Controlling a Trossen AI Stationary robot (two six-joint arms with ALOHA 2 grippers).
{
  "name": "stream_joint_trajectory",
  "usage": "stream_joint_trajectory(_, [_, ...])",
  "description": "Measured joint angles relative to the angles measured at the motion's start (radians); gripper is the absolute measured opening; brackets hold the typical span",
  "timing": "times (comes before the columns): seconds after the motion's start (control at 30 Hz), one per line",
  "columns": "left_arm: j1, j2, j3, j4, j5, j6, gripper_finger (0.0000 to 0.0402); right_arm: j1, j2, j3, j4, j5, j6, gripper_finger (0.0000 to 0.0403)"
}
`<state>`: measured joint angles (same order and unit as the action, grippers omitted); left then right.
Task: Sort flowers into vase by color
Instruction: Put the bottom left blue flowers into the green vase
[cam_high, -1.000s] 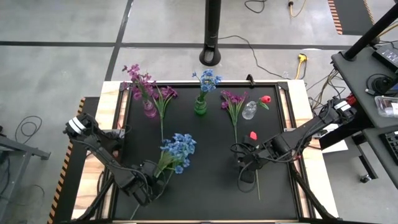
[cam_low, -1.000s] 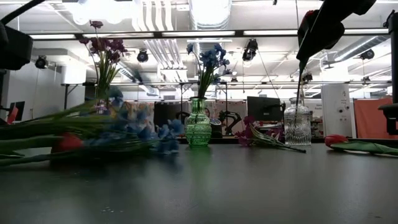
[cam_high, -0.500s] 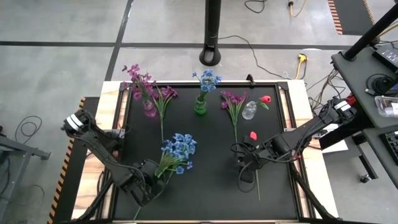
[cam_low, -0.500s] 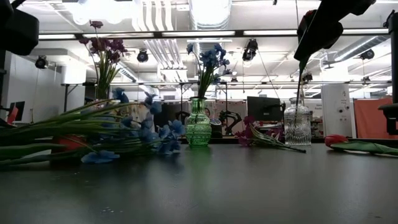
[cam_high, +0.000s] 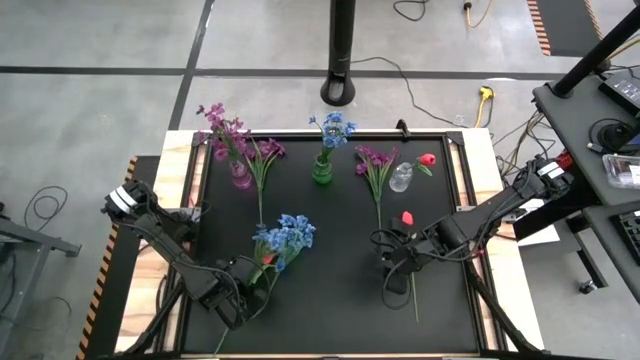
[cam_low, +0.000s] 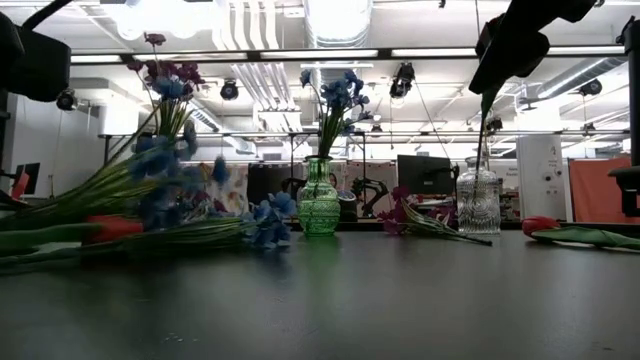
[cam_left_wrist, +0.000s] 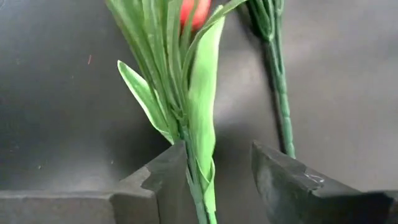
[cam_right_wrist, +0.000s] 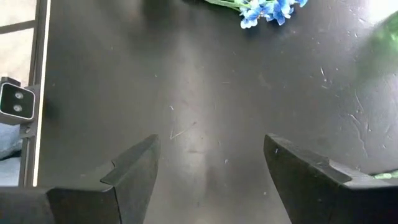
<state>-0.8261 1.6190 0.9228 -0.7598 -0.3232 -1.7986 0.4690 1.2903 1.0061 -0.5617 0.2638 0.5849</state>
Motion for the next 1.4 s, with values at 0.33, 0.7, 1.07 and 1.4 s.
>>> stream_joint_trajectory(0.33, [0.0, -0.002, 0.07, -0.184, -0.037, 0.006, 0.0165, 0.0, 0.0, 0.0, 0.024, 0.011, -0.009, 0.0279])
stream_joint_trajectory(0.7, [0.0, -0.002, 0.066, -0.145, -0.081, 0.02, 0.0165, 0.0, 0.0, -0.006, 0.021, 0.026, -0.013, 0.0279])
stream_joint_trajectory(1.07, [0.002, 0.074, 0.034, -0.102, -0.082, 0.01, 0.016, 0.0, 0.0, -0.008, 0.022, 0.026, -0.01, 0.0279])
stream_joint_trajectory(1.4, [0.009, 0.074, 0.041, -0.116, -0.079, 0.01, 0.0067, 0.0, 0.0, -0.008, 0.026, 0.026, -0.009, 0.0279])
